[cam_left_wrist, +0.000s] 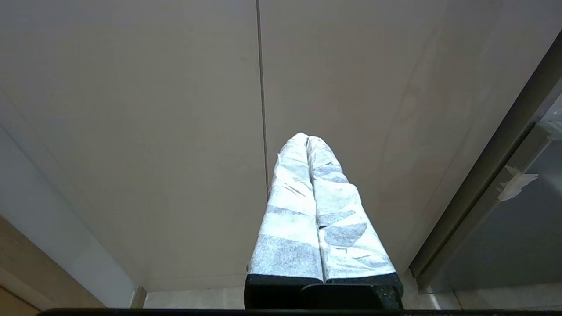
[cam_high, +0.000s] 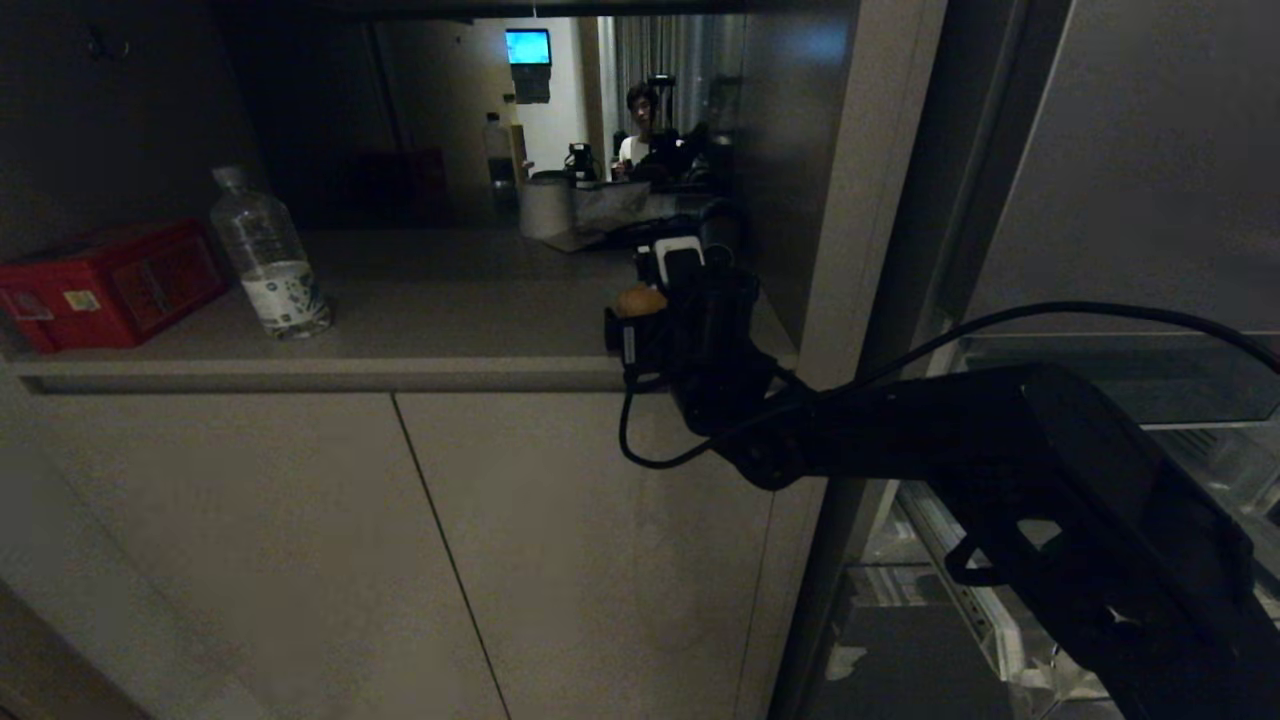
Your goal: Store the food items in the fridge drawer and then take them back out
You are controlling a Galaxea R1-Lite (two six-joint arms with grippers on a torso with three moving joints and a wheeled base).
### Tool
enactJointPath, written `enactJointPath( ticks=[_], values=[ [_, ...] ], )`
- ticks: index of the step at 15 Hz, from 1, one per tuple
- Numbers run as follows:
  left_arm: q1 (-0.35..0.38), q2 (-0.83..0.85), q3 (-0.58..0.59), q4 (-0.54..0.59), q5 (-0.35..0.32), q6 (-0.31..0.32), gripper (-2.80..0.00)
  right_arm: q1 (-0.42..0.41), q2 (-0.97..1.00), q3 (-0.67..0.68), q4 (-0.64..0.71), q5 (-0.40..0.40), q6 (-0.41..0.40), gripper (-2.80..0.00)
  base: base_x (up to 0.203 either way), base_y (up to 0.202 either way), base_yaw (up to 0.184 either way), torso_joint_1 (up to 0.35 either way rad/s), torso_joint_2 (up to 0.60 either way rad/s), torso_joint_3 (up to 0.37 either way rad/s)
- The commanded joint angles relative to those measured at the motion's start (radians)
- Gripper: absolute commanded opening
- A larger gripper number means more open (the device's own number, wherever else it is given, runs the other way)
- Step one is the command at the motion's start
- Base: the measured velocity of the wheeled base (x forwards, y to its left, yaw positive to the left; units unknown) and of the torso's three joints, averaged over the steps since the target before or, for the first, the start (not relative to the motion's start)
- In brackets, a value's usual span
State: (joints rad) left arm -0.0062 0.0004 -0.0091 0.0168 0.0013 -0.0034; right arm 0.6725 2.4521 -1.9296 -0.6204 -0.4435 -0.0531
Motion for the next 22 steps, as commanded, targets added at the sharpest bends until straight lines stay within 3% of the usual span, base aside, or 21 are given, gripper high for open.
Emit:
enactJointPath(
  ticks=[1, 7, 8, 18, 22],
  values=[
    [0.0, 0.0, 0.0, 0.0, 0.0, 0.0, -2.8, -0.008, 0.002, 0.0, -0.004, -0.003, -0.001, 0.0, 0.0, 0.0, 0.0, 0.0, 0.0, 0.0],
    [0.0, 0.0, 0.0, 0.0, 0.0, 0.0, -2.8, -0.013, 0.022, 0.0, -0.005, 0.006, -0.001, 0.0, 0.0, 0.0, 0.0, 0.0, 0.0, 0.0],
    [0.0, 0.0, 0.0, 0.0, 0.0, 0.0, -2.8, -0.013, 0.022, 0.0, -0.005, 0.006, -0.001, -2.8, 0.0, 0.0, 0.0, 0.0, 0.0, 0.0],
    [0.0, 0.0, 0.0, 0.0, 0.0, 0.0, -2.8, -0.001, -0.024, 0.003, -0.012, 0.0, -0.023, -2.8, 0.0, 0.0, 0.0, 0.0, 0.0, 0.0],
    [0.0, 0.001, 0.0, 0.0, 0.0, 0.0, -2.8, 0.028, -0.132, 0.124, -0.008, -0.027, -0.021, -2.8, 0.0, 0.0, 0.0, 0.0, 0.0, 0.0]
  ],
)
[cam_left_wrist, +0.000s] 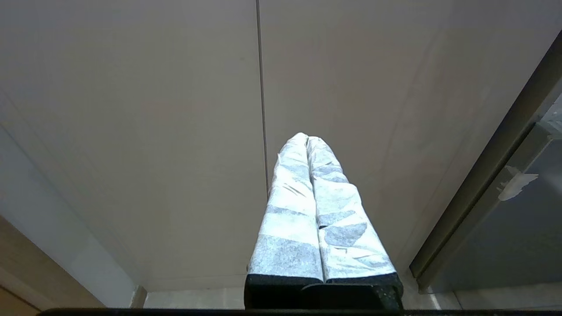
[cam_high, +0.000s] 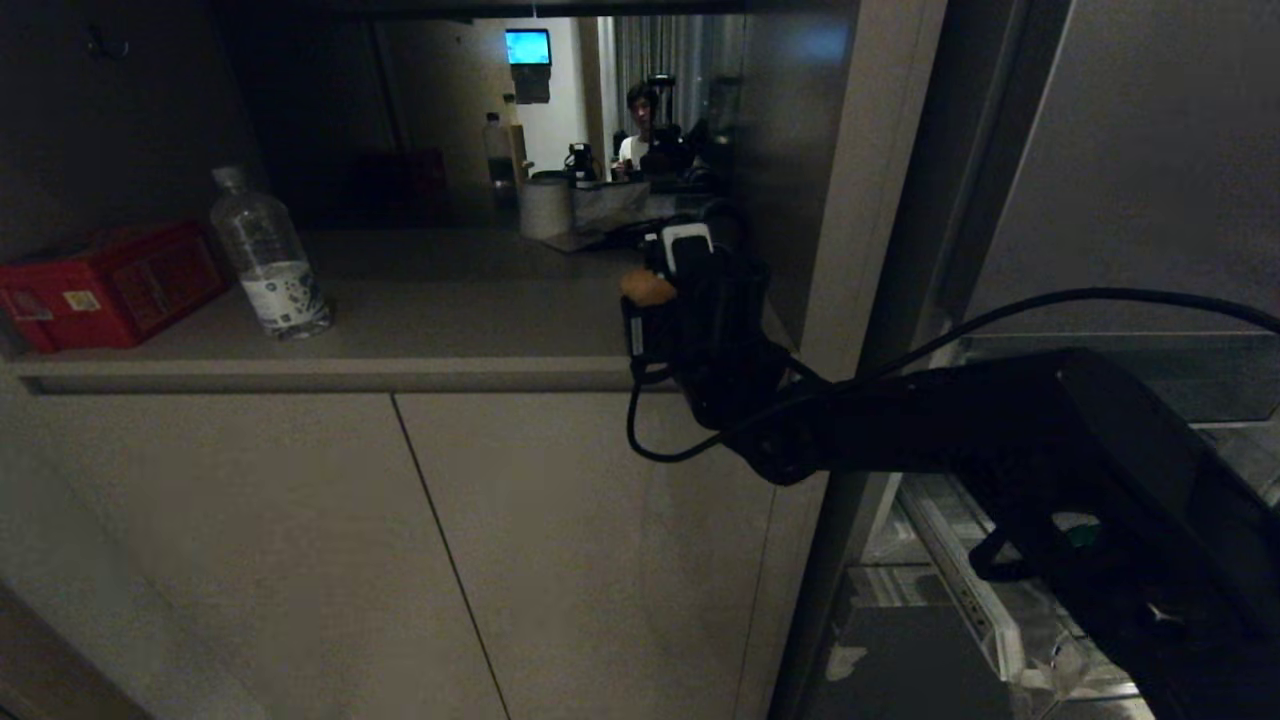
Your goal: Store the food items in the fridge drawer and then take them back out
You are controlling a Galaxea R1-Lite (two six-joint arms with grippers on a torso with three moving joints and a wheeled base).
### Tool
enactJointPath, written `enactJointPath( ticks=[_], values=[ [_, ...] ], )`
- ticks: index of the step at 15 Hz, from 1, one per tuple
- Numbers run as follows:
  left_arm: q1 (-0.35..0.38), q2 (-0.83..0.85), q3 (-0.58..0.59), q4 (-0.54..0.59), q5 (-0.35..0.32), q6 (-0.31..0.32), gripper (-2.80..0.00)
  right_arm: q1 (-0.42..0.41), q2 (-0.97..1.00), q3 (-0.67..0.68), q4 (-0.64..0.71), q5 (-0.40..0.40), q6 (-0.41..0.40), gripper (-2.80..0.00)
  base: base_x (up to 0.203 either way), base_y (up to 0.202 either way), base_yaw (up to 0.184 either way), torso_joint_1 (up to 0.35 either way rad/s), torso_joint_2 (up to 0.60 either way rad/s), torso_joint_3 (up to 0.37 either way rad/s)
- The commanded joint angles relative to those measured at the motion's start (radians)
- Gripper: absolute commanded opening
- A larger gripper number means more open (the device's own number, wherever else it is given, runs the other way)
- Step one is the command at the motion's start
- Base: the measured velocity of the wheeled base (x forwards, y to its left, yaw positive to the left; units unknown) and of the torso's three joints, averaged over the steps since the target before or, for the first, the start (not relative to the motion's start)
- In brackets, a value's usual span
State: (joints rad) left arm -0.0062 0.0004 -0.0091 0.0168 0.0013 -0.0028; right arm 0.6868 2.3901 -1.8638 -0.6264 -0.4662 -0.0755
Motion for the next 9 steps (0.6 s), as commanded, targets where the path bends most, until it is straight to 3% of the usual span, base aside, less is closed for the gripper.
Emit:
enactJointPath(
  ticks=[1, 5, 9],
  values=[
    [0.0, 0.001, 0.0, 0.0, 0.0, 0.0, -2.8, 0.026, -0.13, 0.136, 0.001, -0.011, 0.005, -2.8, 0.0, 0.0, 0.0, 0.0, 0.0, 0.0],
    [0.0, 0.001, 0.0, 0.002, 0.0, 0.001, -2.8, 0.06, -0.401, 0.538, 0.014, -0.058, 0.043, -2.8, 0.0, 0.0, 0.0, 0.0, 0.0, 0.0],
    [0.0, 0.0, 0.0, 0.002, 0.0, 0.001, -2.8, 0.04, -0.648, 0.985, 0.018, -0.112, 0.142, -2.8, 0.0, 0.0, 0.0, 0.0, 0.0, 0.0]
  ],
)
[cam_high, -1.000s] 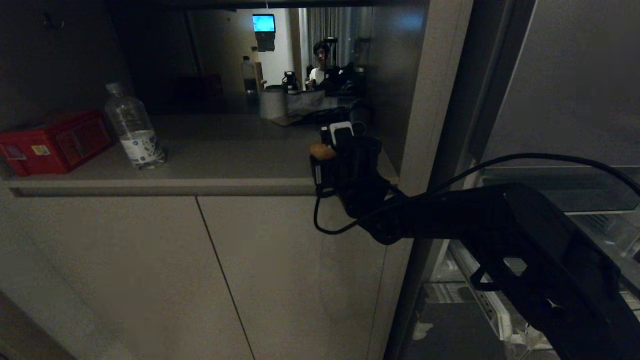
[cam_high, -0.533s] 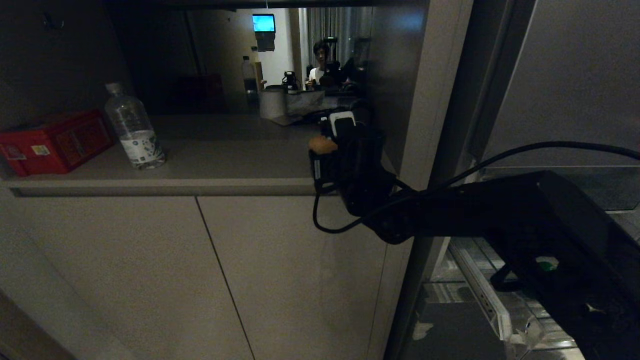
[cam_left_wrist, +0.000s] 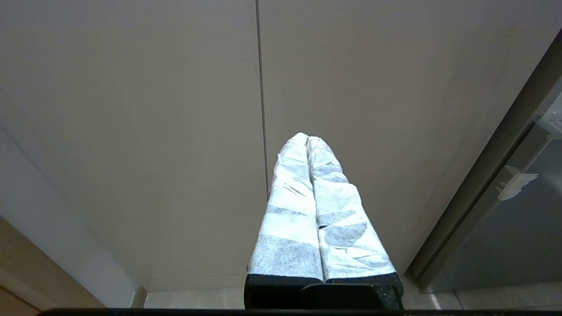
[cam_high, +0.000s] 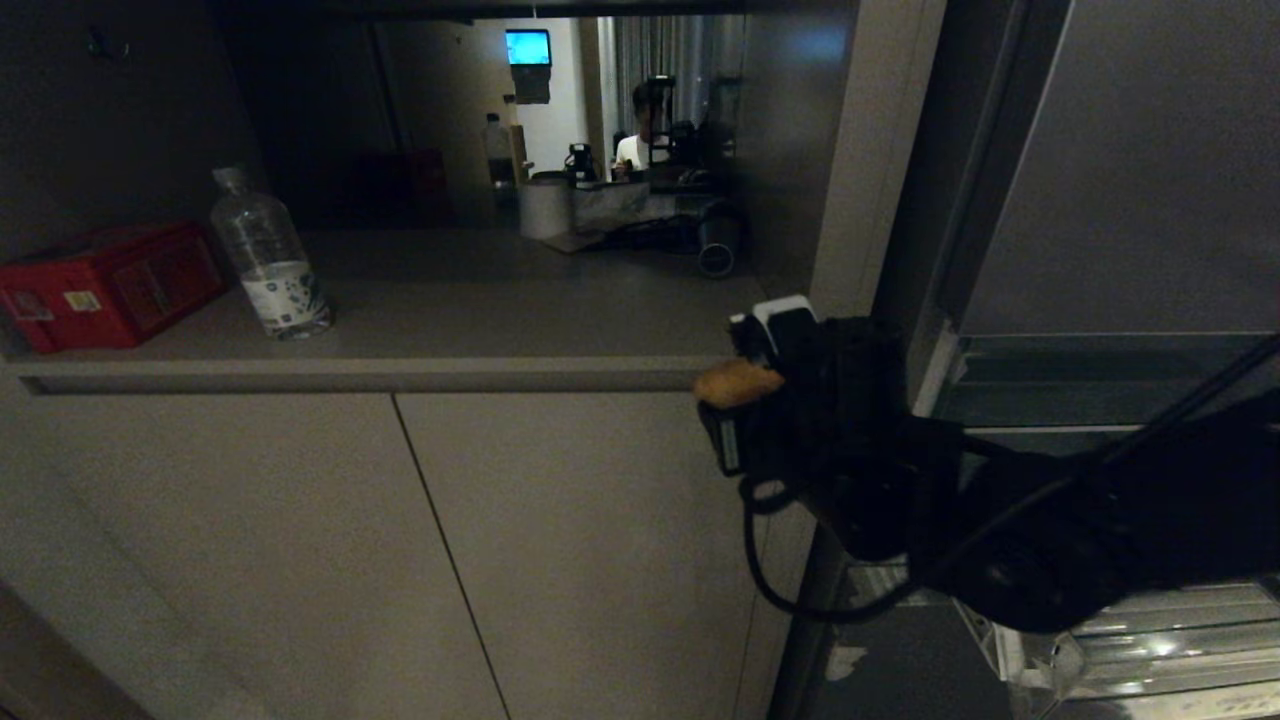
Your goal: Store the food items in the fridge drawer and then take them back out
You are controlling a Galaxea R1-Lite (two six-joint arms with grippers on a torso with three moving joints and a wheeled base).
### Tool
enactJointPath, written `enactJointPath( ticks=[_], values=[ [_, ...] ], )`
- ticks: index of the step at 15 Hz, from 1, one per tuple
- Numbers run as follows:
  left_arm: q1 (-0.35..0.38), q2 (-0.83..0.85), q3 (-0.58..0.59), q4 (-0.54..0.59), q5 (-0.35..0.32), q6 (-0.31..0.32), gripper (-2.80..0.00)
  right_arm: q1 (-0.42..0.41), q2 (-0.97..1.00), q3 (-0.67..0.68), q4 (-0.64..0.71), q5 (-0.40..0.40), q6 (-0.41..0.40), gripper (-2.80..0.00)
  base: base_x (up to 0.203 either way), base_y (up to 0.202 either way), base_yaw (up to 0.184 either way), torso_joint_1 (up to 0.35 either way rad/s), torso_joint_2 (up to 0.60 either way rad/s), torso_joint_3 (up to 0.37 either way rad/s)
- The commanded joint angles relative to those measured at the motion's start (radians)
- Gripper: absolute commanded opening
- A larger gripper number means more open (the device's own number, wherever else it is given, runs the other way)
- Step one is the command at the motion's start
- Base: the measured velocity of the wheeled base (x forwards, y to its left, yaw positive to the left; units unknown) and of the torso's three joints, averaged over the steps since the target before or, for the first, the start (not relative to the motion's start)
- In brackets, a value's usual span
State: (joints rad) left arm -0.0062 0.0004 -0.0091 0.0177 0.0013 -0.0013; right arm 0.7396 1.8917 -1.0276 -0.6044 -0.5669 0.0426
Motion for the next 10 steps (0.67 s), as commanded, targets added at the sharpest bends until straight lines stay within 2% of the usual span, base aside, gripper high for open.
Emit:
enactJointPath(
  ticks=[1, 5, 7, 10],
  values=[
    [0.0, 0.0, 0.0, 0.001, 0.0, 0.0, -2.8, -0.046, -0.201, 0.244, -0.002, -0.026, 0.05, -2.8, 0.0, 0.0, 0.0, 0.0, 0.0, 0.0],
    [0.0, 0.0, 0.0, 0.001, 0.0, 0.0, -2.8, -0.273, -0.303, 0.484, 0.019, -0.065, 0.107, -2.8, 0.0, 0.0, 0.0, 0.0, 0.0, 0.0],
    [0.0, 0.0, 0.0, 0.001, 0.0, 0.0, -2.8, -0.39, -0.312, 0.53, 0.024, -0.06, 0.112, -2.8, 0.0, 0.0, 0.0, 0.0, 0.0, 0.0],
    [0.0, 0.0, 0.0, -0.001, 0.0, -0.001, -2.8, -0.569, -0.302, 0.529, 0.027, -0.017, 0.108, -2.8, 0.0, 0.0, 0.0, 0.0, 0.0, 0.0]
  ],
)
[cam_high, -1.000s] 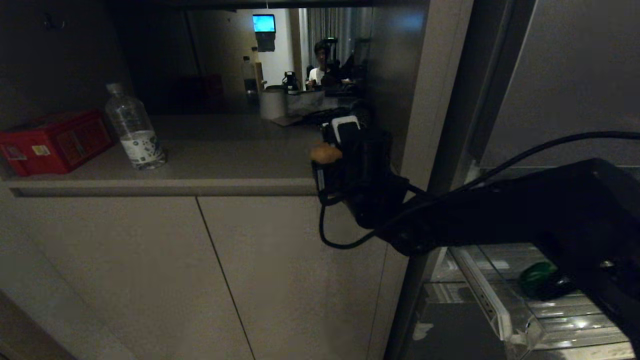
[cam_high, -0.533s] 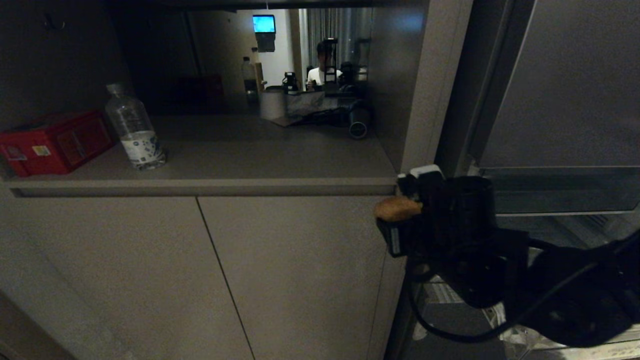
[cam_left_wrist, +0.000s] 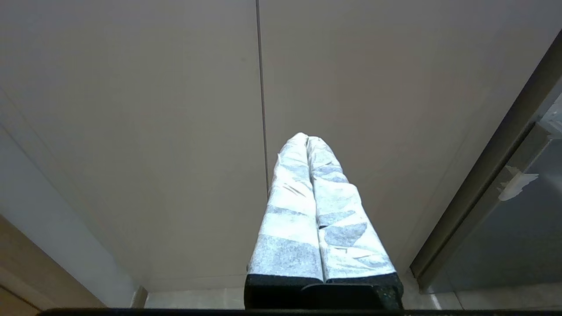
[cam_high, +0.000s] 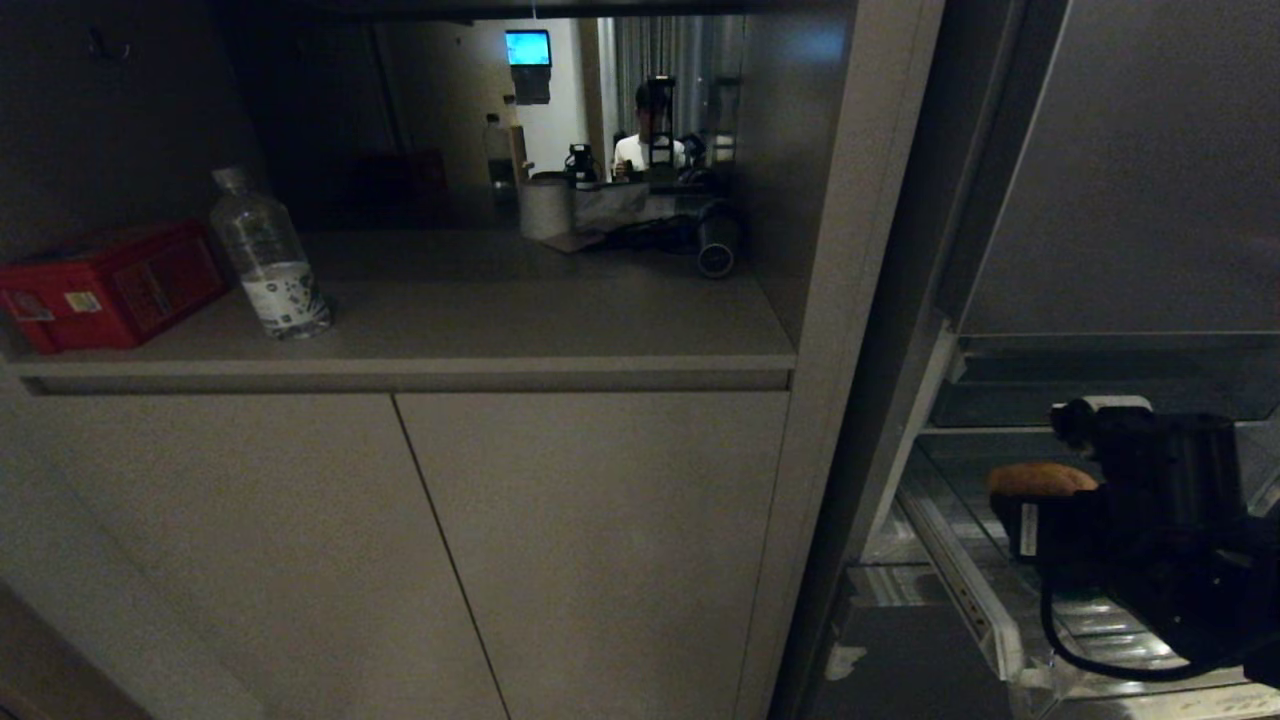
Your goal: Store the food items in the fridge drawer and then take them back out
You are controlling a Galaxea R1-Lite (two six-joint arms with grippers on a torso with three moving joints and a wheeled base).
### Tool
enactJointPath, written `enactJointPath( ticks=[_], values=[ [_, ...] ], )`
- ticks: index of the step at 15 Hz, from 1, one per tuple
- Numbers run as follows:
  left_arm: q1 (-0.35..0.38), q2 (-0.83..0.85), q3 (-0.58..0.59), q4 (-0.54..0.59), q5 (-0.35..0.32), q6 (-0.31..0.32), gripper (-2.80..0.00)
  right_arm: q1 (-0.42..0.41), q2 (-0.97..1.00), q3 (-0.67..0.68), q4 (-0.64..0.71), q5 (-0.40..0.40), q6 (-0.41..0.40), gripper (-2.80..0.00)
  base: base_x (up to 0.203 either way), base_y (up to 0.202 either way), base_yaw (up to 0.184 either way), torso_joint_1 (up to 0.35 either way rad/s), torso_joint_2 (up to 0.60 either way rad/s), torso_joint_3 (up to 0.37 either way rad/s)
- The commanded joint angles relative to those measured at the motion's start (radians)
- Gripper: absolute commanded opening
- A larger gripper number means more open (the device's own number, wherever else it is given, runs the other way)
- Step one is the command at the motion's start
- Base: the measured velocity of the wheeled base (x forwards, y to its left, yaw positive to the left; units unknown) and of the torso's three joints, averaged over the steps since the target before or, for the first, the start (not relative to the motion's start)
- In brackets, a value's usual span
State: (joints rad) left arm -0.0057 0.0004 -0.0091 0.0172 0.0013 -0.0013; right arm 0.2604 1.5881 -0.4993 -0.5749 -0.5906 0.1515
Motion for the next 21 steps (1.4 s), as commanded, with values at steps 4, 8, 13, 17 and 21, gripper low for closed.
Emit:
enactJointPath(
  ticks=[4, 8, 13, 17, 21],
  values=[
    [0.0, 0.0, 0.0, 0.0, 0.0, 0.0, -2.8, -0.31, 0.106, -0.035, -0.007, 0.09, -0.008, -2.8, 0.0, 0.0, 0.0, 0.0, 0.0, 0.0],
    [0.0, 0.0, 0.0, 0.0, 0.0, 0.0, -2.8, -0.467, 0.287, -0.154, -0.013, 0.14, -0.004, -2.8, 0.0, 0.0, 0.0, 0.0, 0.0, 0.0],
    [0.0, 0.0, 0.001, 0.001, 0.0, 0.0, -2.8, -0.577, 0.402, -0.266, -0.014, 0.153, -0.005, -2.8, 0.0, 0.0, 0.0, 0.0, 0.0, 0.0],
    [0.0, 0.0, 0.0, 0.0, 0.0, 0.0, -2.8, -0.595, 0.426, -0.291, -0.014, 0.172, -0.004, 0.0, 0.0, 0.0, 0.0, 0.0, 0.0, 0.0],
    [0.0, 0.0, 0.001, 0.0, 0.0, 0.0, -2.8, -0.596, 0.423, -0.305, -0.014, 0.172, -0.006, 0.0, 0.0, 0.0, 0.0, 0.0, 0.0, 0.0]
  ],
)
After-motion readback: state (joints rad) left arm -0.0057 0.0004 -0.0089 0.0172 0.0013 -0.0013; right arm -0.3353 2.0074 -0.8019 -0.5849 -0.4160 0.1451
